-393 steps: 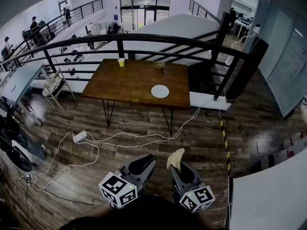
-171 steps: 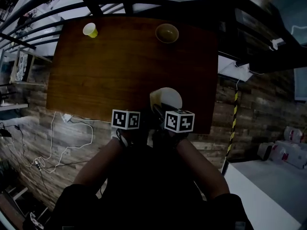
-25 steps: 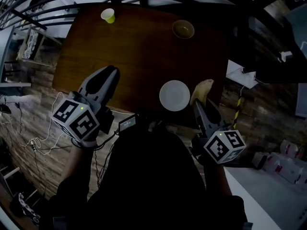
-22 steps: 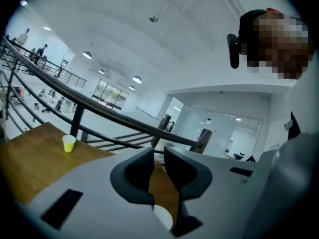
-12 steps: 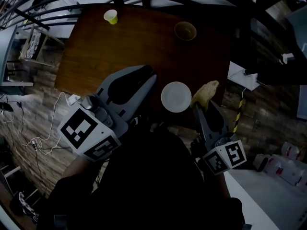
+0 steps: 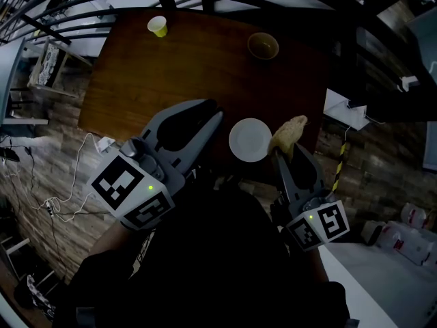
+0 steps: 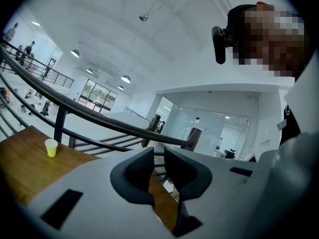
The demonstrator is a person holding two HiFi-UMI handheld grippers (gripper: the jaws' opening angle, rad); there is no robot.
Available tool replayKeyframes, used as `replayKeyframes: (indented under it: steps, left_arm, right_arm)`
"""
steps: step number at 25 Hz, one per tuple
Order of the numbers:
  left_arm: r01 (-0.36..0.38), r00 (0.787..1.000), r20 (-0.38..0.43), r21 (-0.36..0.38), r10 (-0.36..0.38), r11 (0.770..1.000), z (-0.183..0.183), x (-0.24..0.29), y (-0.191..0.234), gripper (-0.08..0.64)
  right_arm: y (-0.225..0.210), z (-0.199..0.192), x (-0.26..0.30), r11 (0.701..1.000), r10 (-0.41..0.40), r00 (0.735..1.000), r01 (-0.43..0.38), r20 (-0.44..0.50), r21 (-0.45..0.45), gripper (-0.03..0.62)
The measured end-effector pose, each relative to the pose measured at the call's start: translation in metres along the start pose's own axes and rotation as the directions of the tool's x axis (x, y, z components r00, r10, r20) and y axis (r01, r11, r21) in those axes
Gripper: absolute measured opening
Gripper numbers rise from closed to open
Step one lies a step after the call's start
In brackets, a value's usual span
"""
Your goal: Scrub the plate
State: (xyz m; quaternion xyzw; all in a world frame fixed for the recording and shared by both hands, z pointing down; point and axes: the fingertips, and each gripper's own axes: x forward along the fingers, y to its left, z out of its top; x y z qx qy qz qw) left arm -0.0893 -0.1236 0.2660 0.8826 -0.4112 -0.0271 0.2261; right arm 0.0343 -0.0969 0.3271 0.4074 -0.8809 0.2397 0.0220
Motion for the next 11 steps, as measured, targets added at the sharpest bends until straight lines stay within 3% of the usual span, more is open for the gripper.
replayKeyframes:
  steps: [11]
  left_arm:
    - [-0.014, 1.0, -0.021, -0.007, 0.014, 1.0, -0.0081, 0.0019, 0.0035, 0.072]
  right_arm:
    - [-0.009, -0.0082, -0.0024, 1.0, -0.006, 1.0, 0.006, -0.023, 0.012, 0.137]
